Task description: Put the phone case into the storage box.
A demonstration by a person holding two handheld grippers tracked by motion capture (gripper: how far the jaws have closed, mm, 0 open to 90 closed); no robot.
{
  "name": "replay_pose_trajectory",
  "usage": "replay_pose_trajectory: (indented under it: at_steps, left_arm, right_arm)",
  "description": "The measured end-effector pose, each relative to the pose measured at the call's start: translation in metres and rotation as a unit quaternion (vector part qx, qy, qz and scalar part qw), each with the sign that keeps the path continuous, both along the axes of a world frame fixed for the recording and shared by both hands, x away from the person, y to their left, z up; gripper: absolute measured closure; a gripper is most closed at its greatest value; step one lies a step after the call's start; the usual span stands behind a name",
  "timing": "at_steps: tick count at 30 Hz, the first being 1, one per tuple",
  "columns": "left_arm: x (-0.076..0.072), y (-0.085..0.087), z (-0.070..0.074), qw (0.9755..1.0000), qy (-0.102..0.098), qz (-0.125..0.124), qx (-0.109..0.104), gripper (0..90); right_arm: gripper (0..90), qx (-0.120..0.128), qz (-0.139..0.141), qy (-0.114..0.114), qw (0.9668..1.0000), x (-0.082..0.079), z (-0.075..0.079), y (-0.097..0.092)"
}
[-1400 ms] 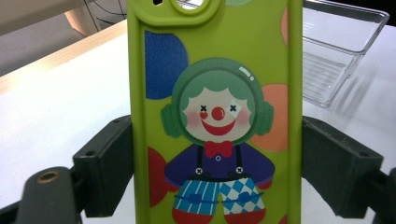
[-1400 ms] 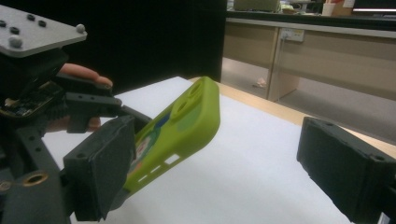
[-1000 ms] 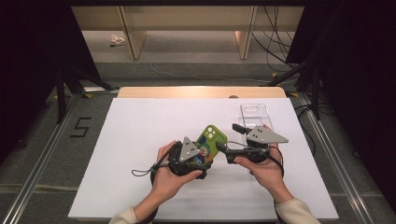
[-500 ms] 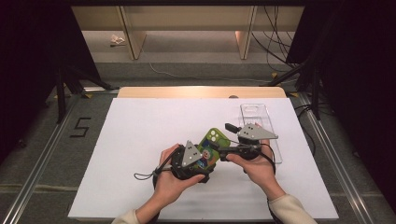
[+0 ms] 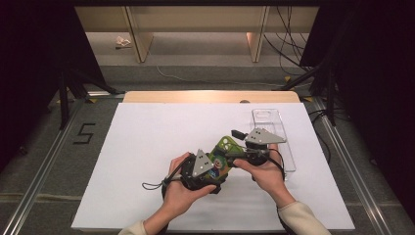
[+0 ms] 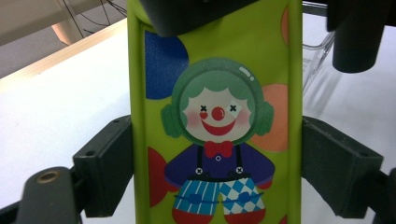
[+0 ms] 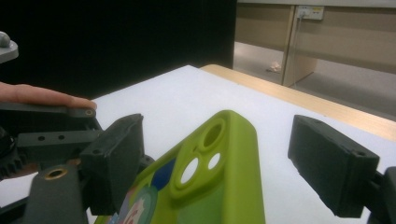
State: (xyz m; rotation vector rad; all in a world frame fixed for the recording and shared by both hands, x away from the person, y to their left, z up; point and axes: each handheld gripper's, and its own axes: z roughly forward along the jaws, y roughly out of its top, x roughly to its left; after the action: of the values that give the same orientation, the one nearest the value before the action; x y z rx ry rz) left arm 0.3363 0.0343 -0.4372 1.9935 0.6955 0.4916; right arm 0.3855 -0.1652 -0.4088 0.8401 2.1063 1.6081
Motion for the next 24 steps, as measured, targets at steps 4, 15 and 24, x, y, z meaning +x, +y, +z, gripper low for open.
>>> replay_pose_trajectory:
  at_steps: [4, 15, 24]
  left_arm:
    - [0.0002, 0.0, -0.0004, 1.0, 0.0, 0.0, 0.0, 16.3]
    - [-0.0005, -0.0015, -0.0008, 1.0, -0.002, 0.0, -0.001, 16.3]
    - [-0.0006, -0.0022, -0.0012, 1.0, -0.002, -0.001, -0.001, 16.3]
  right_arm:
    - [22.6, 0.002, 0.002, 0.002, 1.0, 0.0009, -0.0008, -0.0003]
    - [29.4, 0.008, -0.004, 0.01, 0.9999, 0.001, -0.0031, 0.0005]
    - [34.3, 0.01, -0.006, 0.014, 0.9998, 0.0011, -0.0036, 0.0004]
